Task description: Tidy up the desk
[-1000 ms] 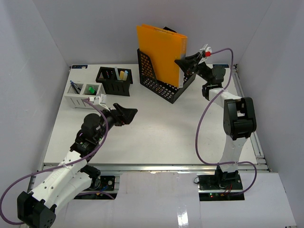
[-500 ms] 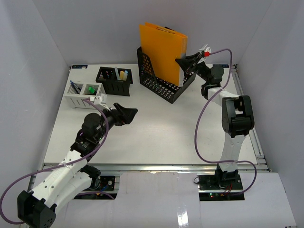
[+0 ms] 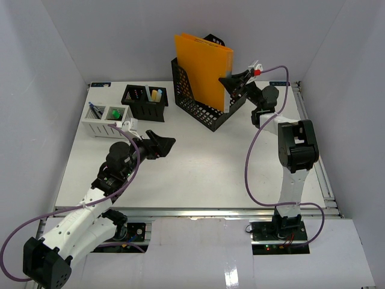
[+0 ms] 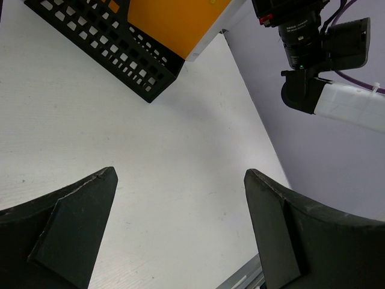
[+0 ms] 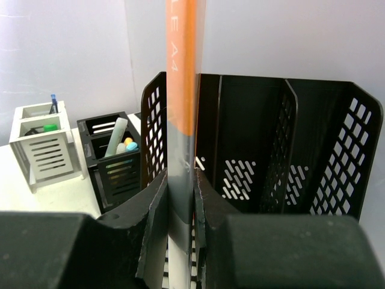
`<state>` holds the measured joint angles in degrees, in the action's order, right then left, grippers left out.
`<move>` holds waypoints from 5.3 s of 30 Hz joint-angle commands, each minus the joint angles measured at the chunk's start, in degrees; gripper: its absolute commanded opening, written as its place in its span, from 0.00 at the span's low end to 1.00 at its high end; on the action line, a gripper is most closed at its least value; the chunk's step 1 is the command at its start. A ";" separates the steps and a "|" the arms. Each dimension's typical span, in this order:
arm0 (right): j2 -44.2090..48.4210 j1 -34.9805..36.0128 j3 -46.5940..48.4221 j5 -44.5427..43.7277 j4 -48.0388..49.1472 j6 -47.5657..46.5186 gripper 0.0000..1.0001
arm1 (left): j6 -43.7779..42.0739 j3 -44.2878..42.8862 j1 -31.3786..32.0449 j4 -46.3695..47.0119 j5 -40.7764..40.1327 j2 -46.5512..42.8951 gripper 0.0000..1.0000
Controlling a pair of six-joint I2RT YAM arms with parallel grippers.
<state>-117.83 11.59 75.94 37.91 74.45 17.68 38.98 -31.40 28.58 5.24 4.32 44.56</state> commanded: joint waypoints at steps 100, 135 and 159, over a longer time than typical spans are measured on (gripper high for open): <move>9.76 12.18 -12.39 -2.71 27.60 -20.65 0.56 | -0.09 -20.28 -0.23 2.93 5.40 17.92 0.98; 33.63 13.05 -36.24 -7.39 17.54 -25.59 0.61 | -0.22 -84.57 5.17 -39.09 -29.87 62.65 0.52; 51.40 3.70 -52.51 -4.35 16.25 -11.95 0.61 | -29.12 -88.04 13.34 -24.31 -41.20 64.17 0.00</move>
<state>-68.33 16.96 24.79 32.13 75.00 2.92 16.57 -122.68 40.53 -30.48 -32.88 112.24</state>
